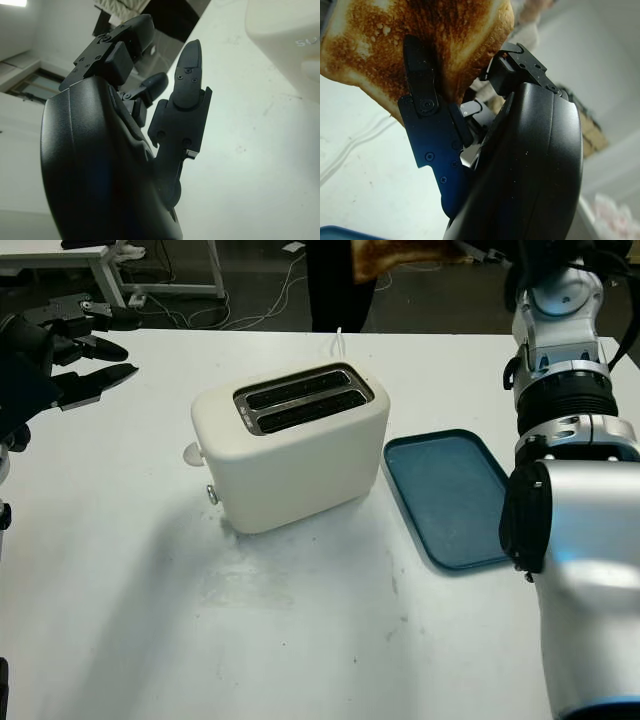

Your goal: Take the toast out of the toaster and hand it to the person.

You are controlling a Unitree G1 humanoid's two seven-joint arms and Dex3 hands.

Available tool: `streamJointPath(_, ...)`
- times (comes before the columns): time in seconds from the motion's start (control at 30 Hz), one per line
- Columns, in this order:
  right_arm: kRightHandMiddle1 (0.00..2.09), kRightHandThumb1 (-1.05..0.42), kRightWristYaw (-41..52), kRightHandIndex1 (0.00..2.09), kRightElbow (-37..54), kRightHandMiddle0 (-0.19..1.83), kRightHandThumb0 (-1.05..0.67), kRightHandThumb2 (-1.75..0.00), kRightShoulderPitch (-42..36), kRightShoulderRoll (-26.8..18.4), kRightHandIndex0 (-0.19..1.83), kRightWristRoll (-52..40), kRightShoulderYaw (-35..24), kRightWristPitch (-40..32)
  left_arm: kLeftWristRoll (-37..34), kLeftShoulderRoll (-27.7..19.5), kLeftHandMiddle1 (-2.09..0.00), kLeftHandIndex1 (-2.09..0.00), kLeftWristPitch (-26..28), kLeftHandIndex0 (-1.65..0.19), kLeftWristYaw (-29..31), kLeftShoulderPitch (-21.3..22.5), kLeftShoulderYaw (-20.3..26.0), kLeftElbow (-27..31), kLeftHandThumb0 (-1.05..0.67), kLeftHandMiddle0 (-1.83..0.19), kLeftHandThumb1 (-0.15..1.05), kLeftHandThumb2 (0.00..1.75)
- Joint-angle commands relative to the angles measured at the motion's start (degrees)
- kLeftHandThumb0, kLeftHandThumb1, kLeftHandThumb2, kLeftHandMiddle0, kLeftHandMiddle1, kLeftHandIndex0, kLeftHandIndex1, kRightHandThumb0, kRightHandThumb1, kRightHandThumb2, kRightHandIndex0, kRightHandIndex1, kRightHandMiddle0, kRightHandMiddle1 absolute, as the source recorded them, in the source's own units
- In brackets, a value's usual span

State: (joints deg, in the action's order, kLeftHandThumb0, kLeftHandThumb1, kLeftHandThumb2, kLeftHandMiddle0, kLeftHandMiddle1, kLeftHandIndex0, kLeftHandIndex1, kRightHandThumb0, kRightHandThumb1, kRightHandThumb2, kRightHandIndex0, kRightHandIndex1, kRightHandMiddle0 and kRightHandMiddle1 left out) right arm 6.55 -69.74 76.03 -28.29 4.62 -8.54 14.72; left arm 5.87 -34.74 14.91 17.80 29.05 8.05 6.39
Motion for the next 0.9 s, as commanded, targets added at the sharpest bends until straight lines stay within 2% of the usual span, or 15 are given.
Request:
streamJointPath(0.0,1.75,-0.92,-3.17,1.75,-1.2,0.66,-0.27,-0.39,-1.66,0.96,0.96,-1.13,-0.83,-2.83,-0.47,0.09,-0.91,-0.45,-0.2,-0.48,0.15,-0.62,0.42,0.08,-0.26,-0.3,0.92,0.13)
streamJointPath(0.17,1.75,-0.92,-4.87,1.75,-2.91,0.56,-0.2,-0.41,-5.17,1.89,0.87,-0.83,-0.85,-2.26,-0.19,-0.18,-0.91,-0.46,-0.88,-0.49,0.06,-0.49,0.05,-0.39,-0.26,-0.3,0.92,0.13)
streamJointPath(0.23,1.75,-0.92,-6.16,1.75,-3.49,0.43,-0.19,-0.4,-6.19,2.21,0.81,-0.59,-0.79,-2.91,-0.37,-0.08,-0.92,-0.46,-1.17,-0.49,0.15,-0.32,0.02,-0.64,-0.26,-0.31,0.92,0.12)
streamJointPath(0.3,1.75,-0.92,-7.79,1.75,-3.79,0.42,-0.2,-0.4,-7.22,2.11,0.77,1.26,0.82,-3.26,-0.3,-0.12,-0.92,-0.46,-1.16,-0.49,0.21,-0.25,-0.1,-0.66,-0.27,-0.31,0.92,0.12)
streamJointPath(0.4,1.75,-0.92,-8.91,1.75,-4.4,0.39,-0.17,-0.4,-8.14,2.85,0.75,0.59,0.11,-5.2,-0.49,-0.03,-0.92,-0.46,-0.66,-0.49,0.29,-0.12,-0.05,-0.59,-0.27,-0.3,0.92,0.13)
streamJointPath(0.47,1.75,-0.92,-9.26,1.75,-4.58,0.28,-0.15,-0.4,-8.76,3.28,0.73,0.35,-0.25,-5.46,0.28,-0.49,-0.93,-0.46,-1.61,-0.5,0.19,-0.2,-0.41,-0.86,-0.28,-0.32,0.92,0.13)
streamJointPath(0.5,1.65,-0.92,-9.95,1.75,-4.7,0.18,-0.14,-0.4,-9.01,3.63,0.7,0.43,-0.29,-5.85,0.43,-0.66,-0.93,-0.47,-2.01,-0.5,0.26,-0.16,-0.49,-1.1,-0.28,-0.32,0.92,0.13)
streamJointPath(0.67,1.74,-0.92,-10.81,1.75,-5.08,0.36,-0.14,-0.43,-10.41,4.87,0.73,0.4,-0.43,-6.4,0.81,-0.87,-0.94,-0.48,-3.78,-0.51,0.41,0.06,-0.62,-2.18,-0.29,-0.35,0.92,0.13)
streamJointPath(0.87,1.75,-0.92,-10.06,1.75,-5.53,0.26,-0.14,-0.45,-10.97,5.73,0.66,-0.19,-1.44,-7.73,1.14,-1.11,-0.94,-0.48,-4.01,-0.5,0.74,0.13,-0.81,-2.24,-0.29,-0.33,0.92,0.13)
